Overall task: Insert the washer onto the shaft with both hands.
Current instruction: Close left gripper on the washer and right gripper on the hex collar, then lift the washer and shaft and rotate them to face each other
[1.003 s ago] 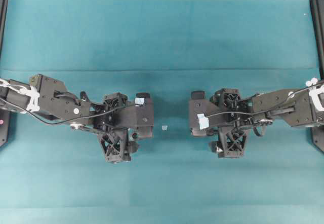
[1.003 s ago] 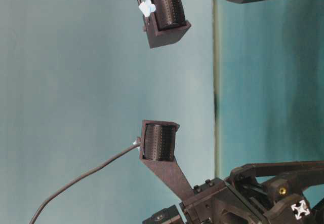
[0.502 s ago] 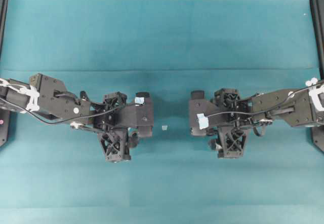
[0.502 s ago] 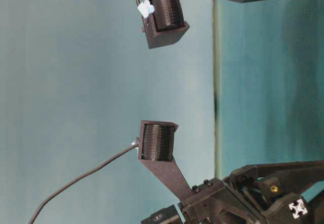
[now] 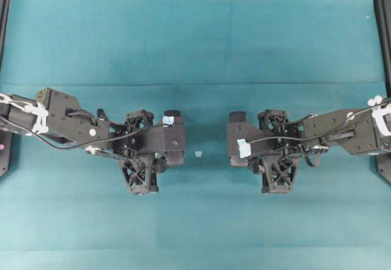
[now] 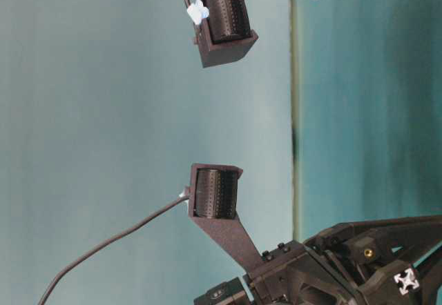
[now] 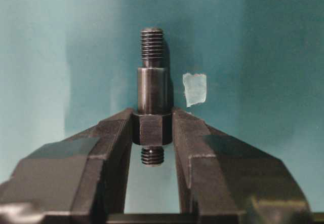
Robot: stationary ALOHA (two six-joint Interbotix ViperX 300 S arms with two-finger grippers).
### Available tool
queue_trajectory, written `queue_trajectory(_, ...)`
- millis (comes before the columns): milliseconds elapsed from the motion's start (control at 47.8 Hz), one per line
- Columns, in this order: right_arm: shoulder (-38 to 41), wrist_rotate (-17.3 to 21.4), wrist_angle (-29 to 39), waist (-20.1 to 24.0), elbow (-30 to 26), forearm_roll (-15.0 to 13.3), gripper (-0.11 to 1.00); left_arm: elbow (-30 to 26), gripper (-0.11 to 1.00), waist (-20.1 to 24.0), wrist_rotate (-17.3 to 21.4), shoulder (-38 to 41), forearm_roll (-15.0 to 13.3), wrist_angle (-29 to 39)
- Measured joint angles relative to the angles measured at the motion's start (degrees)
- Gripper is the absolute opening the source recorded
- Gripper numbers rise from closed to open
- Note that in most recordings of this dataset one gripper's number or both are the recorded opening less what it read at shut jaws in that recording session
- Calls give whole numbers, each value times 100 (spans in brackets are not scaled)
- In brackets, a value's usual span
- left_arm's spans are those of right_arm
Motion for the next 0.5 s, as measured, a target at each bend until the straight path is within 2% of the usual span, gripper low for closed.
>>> queue_trajectory(502, 0, -9, -9, 0, 0, 0, 0, -9, 36, -53, 0, -9, 0, -9)
